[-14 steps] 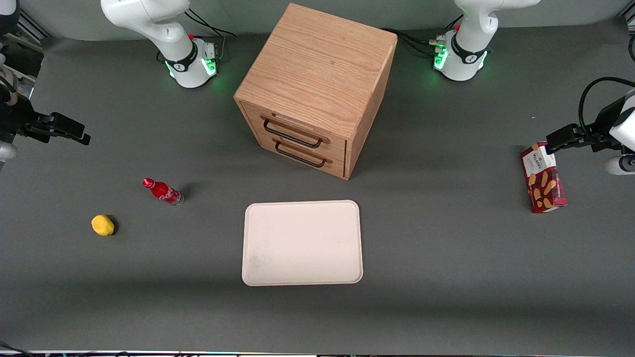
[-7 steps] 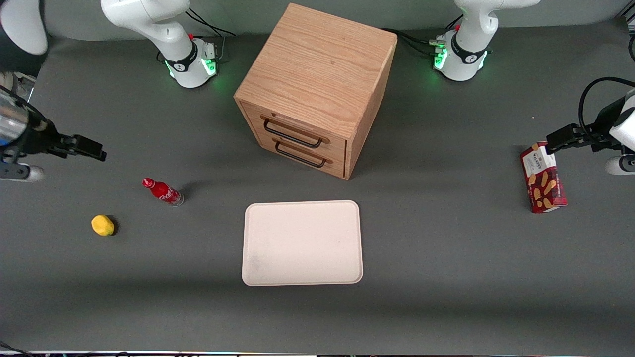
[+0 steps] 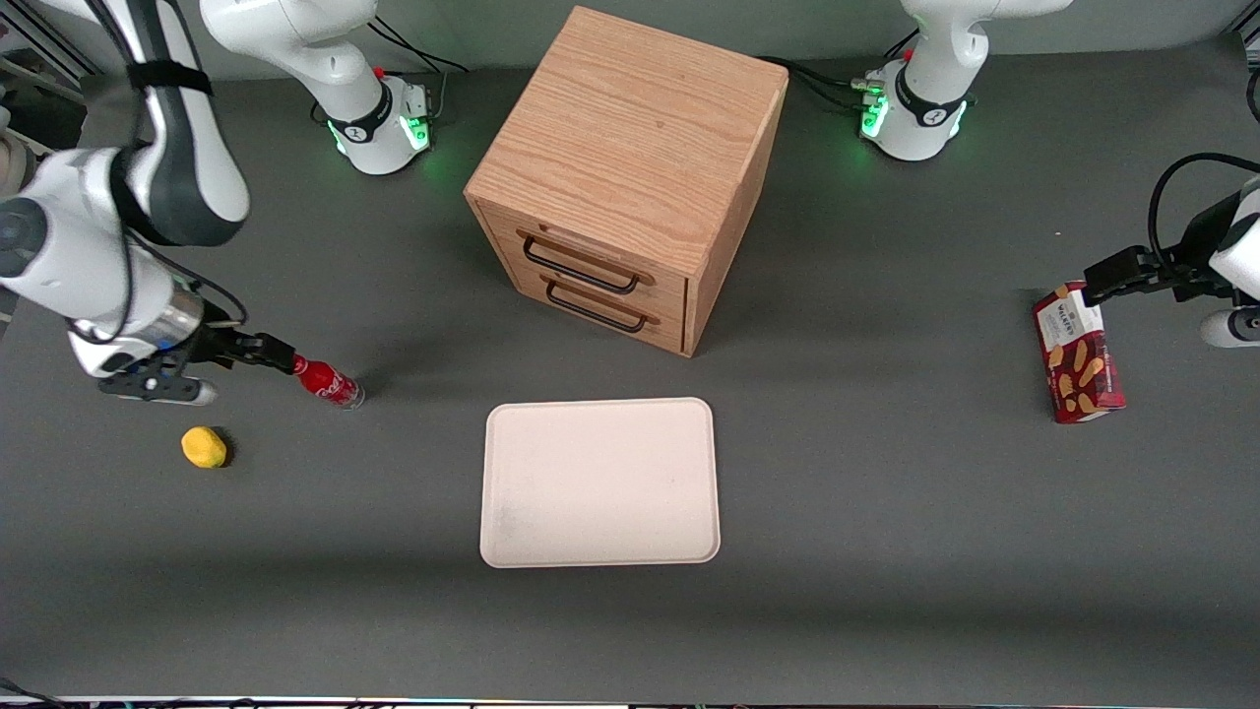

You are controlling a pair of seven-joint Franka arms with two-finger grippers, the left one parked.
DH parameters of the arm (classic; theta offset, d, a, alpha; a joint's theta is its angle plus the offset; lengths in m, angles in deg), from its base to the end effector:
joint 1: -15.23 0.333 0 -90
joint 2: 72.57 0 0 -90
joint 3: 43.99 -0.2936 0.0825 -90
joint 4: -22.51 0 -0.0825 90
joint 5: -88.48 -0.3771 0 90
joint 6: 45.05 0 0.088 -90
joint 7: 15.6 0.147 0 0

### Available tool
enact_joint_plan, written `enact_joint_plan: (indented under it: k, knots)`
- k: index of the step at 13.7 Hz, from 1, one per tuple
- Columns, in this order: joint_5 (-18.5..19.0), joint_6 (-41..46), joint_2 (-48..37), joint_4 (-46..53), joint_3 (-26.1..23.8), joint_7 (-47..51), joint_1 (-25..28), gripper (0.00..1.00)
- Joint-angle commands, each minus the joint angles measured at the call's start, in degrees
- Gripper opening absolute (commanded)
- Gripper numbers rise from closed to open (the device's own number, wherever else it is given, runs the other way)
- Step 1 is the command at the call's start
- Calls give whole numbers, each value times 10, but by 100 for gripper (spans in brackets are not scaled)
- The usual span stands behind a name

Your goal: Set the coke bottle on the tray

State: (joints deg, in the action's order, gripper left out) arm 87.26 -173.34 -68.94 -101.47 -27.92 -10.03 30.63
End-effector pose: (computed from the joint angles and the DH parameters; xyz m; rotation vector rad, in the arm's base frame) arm 0.5398 -0.0051 0.3114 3.1356 -0.1904 0.0227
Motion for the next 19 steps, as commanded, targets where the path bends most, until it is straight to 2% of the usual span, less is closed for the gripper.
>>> enact_joint_plan:
  k: [1,5,6,8,12,14,15,19]
  knots:
    - [3,-51,22,-28,-1,-17,4,100]
    - [3,-51,33,-31,-2,-20,4,100]
    - [3,-50,32,-31,-2,-20,4,96]
    - [3,-50,35,-31,-2,-21,4,76]
    - [2,-50,38,-29,-7,-28,3,20]
    - [-3,-50,41,-29,-9,-29,3,4]
    - [-8,-50,41,-29,-14,-29,4,0]
    - [-9,-47,43,-20,-16,-32,6,0]
